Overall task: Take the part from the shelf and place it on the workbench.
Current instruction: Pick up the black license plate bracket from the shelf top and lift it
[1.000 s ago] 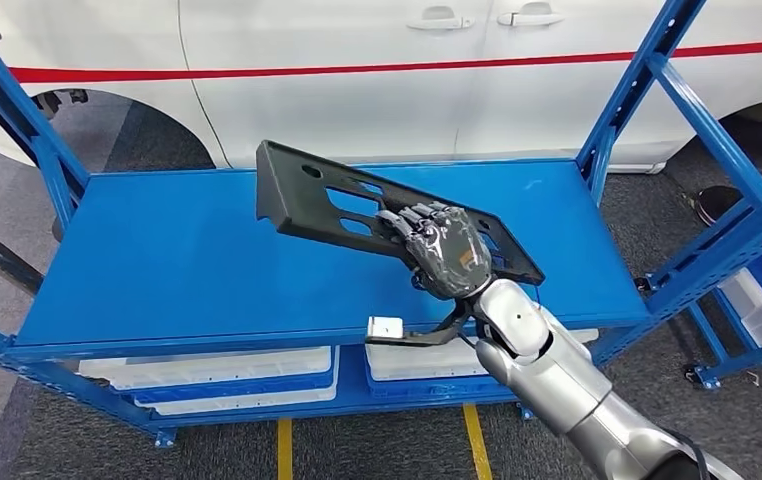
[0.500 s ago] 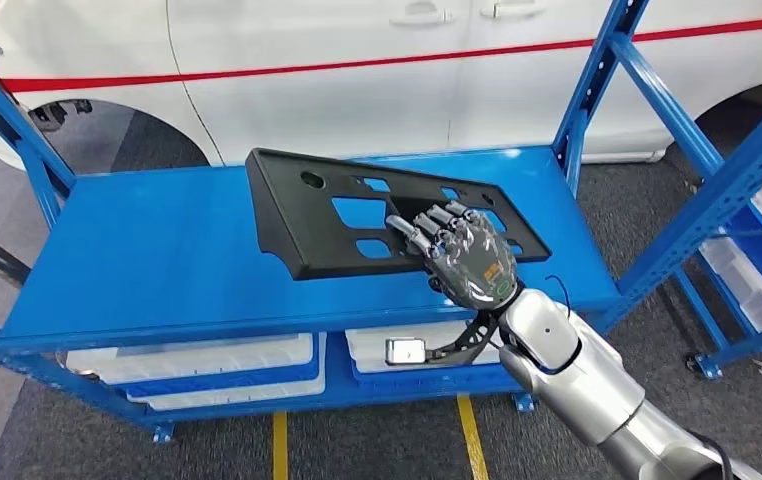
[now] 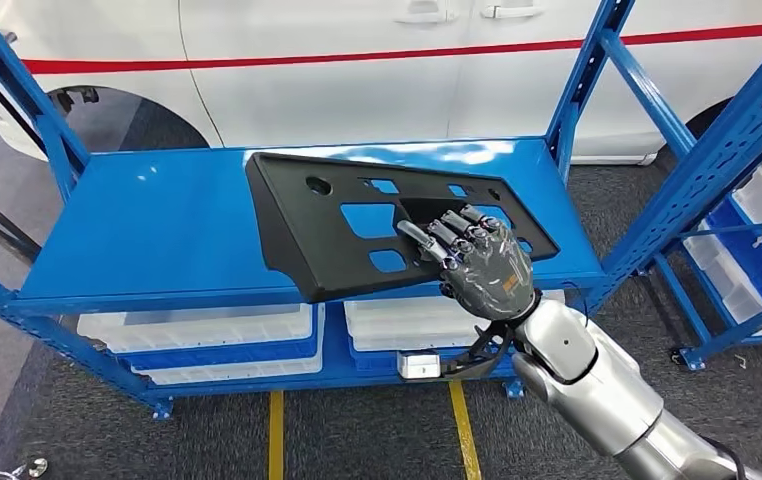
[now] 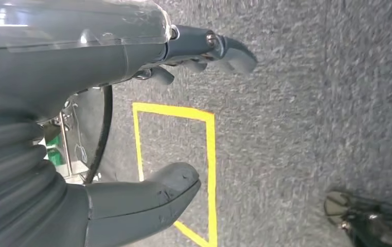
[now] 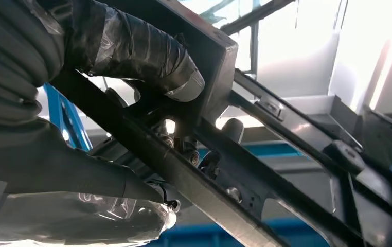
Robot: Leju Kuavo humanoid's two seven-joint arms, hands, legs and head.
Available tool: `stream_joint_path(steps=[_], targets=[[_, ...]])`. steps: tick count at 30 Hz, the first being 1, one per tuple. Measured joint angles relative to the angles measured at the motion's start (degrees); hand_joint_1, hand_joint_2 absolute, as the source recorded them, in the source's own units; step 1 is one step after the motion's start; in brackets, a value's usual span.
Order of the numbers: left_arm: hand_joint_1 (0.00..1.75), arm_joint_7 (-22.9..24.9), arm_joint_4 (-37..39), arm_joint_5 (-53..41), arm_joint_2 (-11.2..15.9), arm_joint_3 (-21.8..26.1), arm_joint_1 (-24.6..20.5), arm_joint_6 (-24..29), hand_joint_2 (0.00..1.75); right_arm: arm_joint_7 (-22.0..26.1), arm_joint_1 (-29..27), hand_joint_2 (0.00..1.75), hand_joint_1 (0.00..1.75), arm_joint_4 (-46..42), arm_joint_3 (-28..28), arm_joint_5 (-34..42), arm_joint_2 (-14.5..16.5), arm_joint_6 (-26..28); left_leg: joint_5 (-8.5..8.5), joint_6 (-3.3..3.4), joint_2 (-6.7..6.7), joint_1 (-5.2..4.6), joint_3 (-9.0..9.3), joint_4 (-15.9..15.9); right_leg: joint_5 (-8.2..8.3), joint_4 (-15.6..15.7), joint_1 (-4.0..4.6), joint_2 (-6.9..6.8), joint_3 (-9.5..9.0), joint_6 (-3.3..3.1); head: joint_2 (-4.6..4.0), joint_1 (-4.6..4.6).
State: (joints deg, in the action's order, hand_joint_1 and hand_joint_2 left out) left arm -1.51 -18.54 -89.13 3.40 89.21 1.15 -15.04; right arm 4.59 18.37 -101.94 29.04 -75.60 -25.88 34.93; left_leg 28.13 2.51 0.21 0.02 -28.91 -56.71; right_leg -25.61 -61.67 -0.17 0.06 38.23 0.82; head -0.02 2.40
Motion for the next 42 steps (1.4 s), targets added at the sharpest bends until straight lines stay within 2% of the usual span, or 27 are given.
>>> stream_joint_path(steps=[3,4,5,7,9,10,11,13,14,16,18,19,21,22,23,24,26,29,30,31,33,34,35,36,38,40,42], targets=[[0.00,0.00,0.31,0.00,-0.03,-0.02,-0.09,0.27,1.75,0.36,-0.86,1.75,1.75,-1.29,-0.16,0.52,-0.85,0.95,-1.95,0.43,0.20,0.12,-2.36,0.01,-7.73,-9.25,-0.36,0.03,2.29,0.76,0.00,0.01],[0.00,0.00,0.44,0.00,-0.05,-0.02,-0.09,0.35,1.75,0.46,-1.29,1.75,1.75,-1.71,-0.18,0.99,-1.08,1.13,-2.50,0.36,0.24,0.13,-3.28,-0.18,-8.49,-11.90,-0.51,0.02,2.46,1.02,0.00,0.01],[0.00,0.00,0.57,0.00,-0.06,-0.02,-0.09,0.42,1.75,0.61,-1.72,1.75,1.75,-2.14,-0.19,1.58,-1.30,1.25,-3.00,0.23,0.27,0.18,-4.21,-0.45,-8.00,-13.02,-0.67,0.00,1.88,1.24,0.00,0.01],[0.00,-0.01,0.78,0.00,-0.08,-0.02,-0.10,0.49,1.75,1.05,-2.37,1.75,1.75,-3.10,-0.23,2.92,-1.78,1.31,-3.81,-0.17,0.29,0.32,-6.07,-1.31,-4.97,-9.23,-1.00,-0.04,-2.26,1.56,0.00,0.01],[0.00,-0.02,0.91,0.00,-0.08,-0.02,-0.10,0.51,1.75,1.59,-2.78,1.75,1.75,-4.18,-0.34,4.05,-2.24,1.31,-4.39,-0.75,0.26,0.32,-7.46,-2.28,-4.58,-1.54,-0.98,0.00,-7.76,1.40,0.00,-0.02],[0.00,-0.02,0.93,0.00,-0.08,-0.02,-0.10,0.51,1.75,1.88,-3.08,1.75,1.75,-4.76,-0.43,4.61,-2.46,1.33,-4.70,-1.10,0.23,0.27,-7.75,-2.57,-5.07,1.15,-0.86,0.06,-9.43,1.06,0.00,-0.01],[0.00,-0.02,0.95,0.00,-0.08,-0.02,-0.09,0.52,1.75,2.19,-3.39,1.75,1.75,-5.32,-0.54,5.15,-2.65,1.37,-5.06,-1.42,0.19,0.21,-7.90,-2.66,-5.64,2.44,-0.65,0.12,-10.06,0.63,0.00,-0.03],[0.00,-0.01,0.97,0.00,-0.08,-0.02,-0.04,0.52,1.75,2.72,-4.06,1.75,1.75,-6.39,-0.69,6.08,-2.91,1.46,-5.70,-2.17,0.09,0.24,-8.03,-2.59,-4.91,2.76,-0.60,0.05,-9.52,-0.48,0.00,-0.01],[0.00,0.00,0.98,0.00,-0.08,-0.02,0.02,0.51,1.75,2.91,-4.27,1.75,1.75,-6.82,-0.73,6.32,-3.00,1.50,-5.01,-2.51,0.04,0.33,-8.38,-3.00,-4.36,2.84,-0.67,-0.05,-8.99,-1.07,0.00,-0.02],[0.00,0.04,1.02,0.00,-0.09,-0.02,0.12,0.50,1.75,3.09,-4.64,1.75,1.75,-7.51,-0.78,6.52,-3.07,1.52,-0.55,-3.11,-0.01,0.56,-9.71,-6.41,-2.96,3.06,-0.85,-0.27,-7.52,-2.06,0.00,-0.02],[0.00,0.08,1.05,0.00,-0.12,-0.02,0.07,0.50,1.75,3.13,-4.96,1.75,1.75,-7.97,-0.80,6.55,-3.11,1.53,5.04,-3.55,0.00,0.65,-11.40,-13.26,-1.56,2.98,-0.72,-0.29,-5.80,-2.36,0.00,-0.03],[0.00,0.09,1.07,0.00,-0.12,-0.02,0.01,0.51,1.75,3.13,-5.13,1.75,1.75,-8.10,-0.80,6.55,-3.11,1.53,6.45,-3.69,0.00,0.67,-11.88,-16.45,-0.89,2.90,-0.66,-0.29,-4.96,-2.35,0.00,-0.03],[0.00,0.11,1.11,0.00,-0.12,-0.02,-0.09,0.51,1.75,3.14,-5.46,1.75,1.75,-8.27,-0.81,6.56,-3.13,1.54,4.92,-3.68,0.00,0.67,-10.29,-18.40,0.48,2.59,-0.57,-0.29,-2.97,-2.17,0.00,-0.03],[0.00,0.16,1.14,0.00,-0.12,-0.02,-0.13,0.51,1.75,3.14,-5.59,1.75,1.75,-8.38,-0.86,6.57,-3.17,1.53,3.22,-3.54,-0.01,0.67,-8.04,-16.34,1.07,2.37,-0.56,-0.28,-2.04,-2.02,0.00,-0.03],[0.00,0.23,1.14,0.00,-0.11,-0.02,-0.19,0.51,1.75,3.18,-5.71,1.75,1.75,-8.56,-0.97,6.58,-3.25,1.51,2.01,-3.31,-0.05,0.66,-4.79,-12.59,1.66,2.10,-0.56,-0.29,-1.16,-1.82,0.00,-0.04],[0.00,0.32,1.14,0.00,-0.08,-0.02,-0.27,0.52,1.75,3.23,-5.83,1.75,1.75,-8.78,-1.19,6.62,-3.37,1.46,2.06,-3.06,-0.10,0.54,-1.40,-7.93,2.13,1.83,-0.51,-0.29,-0.57,-1.56,0.00,-0.02],[0.00,0.52,1.14,0.00,-0.04,-0.01,-0.40,0.54,1.75,3.37,-6.03,1.75,1.75,-9.13,-1.72,6.79,-3.55,1.30,3.18,-2.50,-0.26,0.21,2.61,-1.65,3.15,1.78,-0.49,-0.39,-0.12,-0.87,0.00,-0.03],[0.00,0.73,1.14,0.01,-0.05,0.01,-0.44,0.53,1.75,3.48,-6.25,1.75,1.75,-9.24,-2.39,7.51,-3.70,0.79,2.09,-1.39,-0.16,0.13,2.05,-0.23,4.10,2.23,-0.59,-0.35,0.24,0.22,0.01,-0.04],[0.00,0.76,1.14,0.02,-0.06,0.02,-0.45,0.53,1.75,3.51,-6.33,1.75,1.75,-9.24,-2.62,7.77,-3.80,0.58,1.29,-0.88,-0.01,0.24,1.38,-0.10,2.81,1.53,-0.63,-0.27,0.71,0.48,0.01,-0.03],[0.00,0.78,1.14,0.02,-0.07,0.02,-0.47,0.53,1.75,3.54,-6.40,1.75,1.75,-9.23,-2.88,8.01,-3.91,0.34,0.45,-0.43,0.17,0.36,0.58,0.05,0.34,-0.22,-0.65,-0.18,1.38,0.68,0.01,-0.02],[0.00,0.79,1.15,0.03,-0.10,0.03,-0.46,0.51,1.75,3.58,-6.45,1.75,1.75,-9.22,-3.26,8.43,-4.02,-0.14,-1.11,0.15,0.41,0.24,-1.26,0.02,-5.92,-6.72,-0.73,-0.14,2.80,0.91,0.00,-0.02],[0.00,0.79,1.15,0.04,-0.12,0.03,-0.46,0.49,1.75,3.59,-6.45,1.75,1.75,-9.22,-3.35,8.59,-4.02,-0.40,-1.90,0.22,0.46,0.17,-2.27,-0.06,-7.65,-10.20,-0.73,-0.14,3.19,1.00,0.00,-0.02],[0.00,0.79,1.16,0.06,-0.15,0.03,-0.46,0.48,1.75,3.59,-6.45,1.75,1.75,-9.21,-3.38,8.73,-4.02,-0.69,-2.65,0.21,0.50,0.11,-3.35,-0.20,-7.83,-12.68,-0.73,-0.14,3.05,1.07,0.00,-0.02],[0.00,0.79,1.16,0.07,-0.18,0.03,-0.46,0.47,1.75,3.60,-6.45,1.75,1.75,-9.19,-3.40,8.85,-4.02,-0.98,-3.34,0.14,0.51,0.08,-4.49,-0.43,-6.63,-13.49,-0.73,-0.14,2.12,1.08,0.00,-0.02],[0.00,0.79,1.16,0.09,-0.25,0.03,-0.46,0.46,1.75,3.60,-6.39,1.75,1.75,-9.16,-3.52,9.12,-4.02,-1.46,-4.50,-0.11,0.49,0.07,-6.61,-1.13,-3.54,-9.48,-0.70,-0.14,-2.63,0.83,0.00,-0.02],[0.00,0.80,1.16,0.10,-0.36,0.03,-0.45,0.46,1.75,3.53,-6.21,1.75,1.75,-9.16,-3.81,9.40,-4.02,-1.84,-5.42,-0.57,0.39,-0.08,-8.03,-1.85,-4.26,-1.13,-0.43,-0.18,-8.95,0.29,0.00,-0.03],[0.00,0.82,1.16,0.11,-0.45,0.03,-0.43,0.47,1.75,3.46,-6.05,1.75,1.75,-9.15,-4.17,9.57,-4.00,-2.15,-6.44,-1.20,0.32,-0.14,-8.47,-1.92,-5.95,3.66,-0.06,-0.20,-11.62,-0.33,0.01,-0.03]])
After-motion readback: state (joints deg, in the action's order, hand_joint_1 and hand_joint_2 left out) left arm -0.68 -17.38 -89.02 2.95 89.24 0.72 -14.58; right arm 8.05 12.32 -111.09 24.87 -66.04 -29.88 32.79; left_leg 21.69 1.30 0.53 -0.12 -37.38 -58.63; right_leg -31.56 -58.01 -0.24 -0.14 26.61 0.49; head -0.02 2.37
